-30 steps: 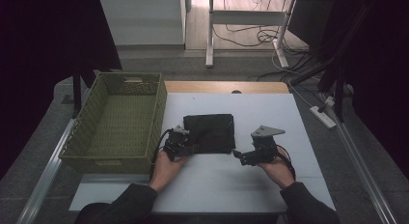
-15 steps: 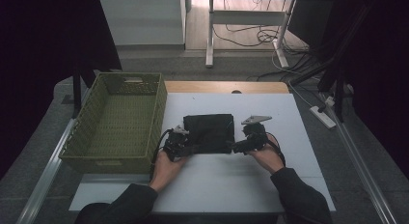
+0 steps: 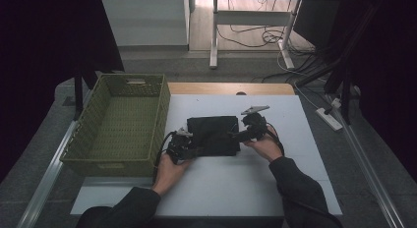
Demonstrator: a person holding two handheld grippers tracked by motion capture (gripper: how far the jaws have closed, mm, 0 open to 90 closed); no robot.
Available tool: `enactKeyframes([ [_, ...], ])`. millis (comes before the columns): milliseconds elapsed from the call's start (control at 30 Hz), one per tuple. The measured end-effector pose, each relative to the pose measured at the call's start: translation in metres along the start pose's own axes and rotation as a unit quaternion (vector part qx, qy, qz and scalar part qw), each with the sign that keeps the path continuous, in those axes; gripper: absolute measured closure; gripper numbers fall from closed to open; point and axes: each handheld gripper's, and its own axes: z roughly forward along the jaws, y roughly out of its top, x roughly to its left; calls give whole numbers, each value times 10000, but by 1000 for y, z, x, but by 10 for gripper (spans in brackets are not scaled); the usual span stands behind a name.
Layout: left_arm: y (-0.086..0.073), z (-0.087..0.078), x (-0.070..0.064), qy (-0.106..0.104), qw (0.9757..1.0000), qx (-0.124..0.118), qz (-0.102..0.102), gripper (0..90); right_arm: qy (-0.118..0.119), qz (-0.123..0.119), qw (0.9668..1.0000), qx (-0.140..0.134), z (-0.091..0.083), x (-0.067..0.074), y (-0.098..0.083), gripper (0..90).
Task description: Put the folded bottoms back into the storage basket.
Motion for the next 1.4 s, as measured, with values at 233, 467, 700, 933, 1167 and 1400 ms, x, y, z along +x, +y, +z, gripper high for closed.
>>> enactKeyframes([
  [233,0,0,0,6,10000,0,10,614,-140,-42,9998,165,21,-7,14,1],
  [467,0,0,0,11,10000,3,23,613,-230,-35,9992,329,35,-15,21,1],
  [700,0,0,0,10,10000,0,16,613,-360,-18,9987,353,49,-26,30,3],
  [933,0,0,0,-8,10000,2,-82,611,-398,-71,9981,470,63,-36,24,69],
  [1167,1,0,0,-21,9999,19,-166,610,117,70,9989,441,69,-41,20,263],
  [1400,2,0,1,-60,9996,61,-251,623,592,-57,9970,491,64,-34,23,687],
])
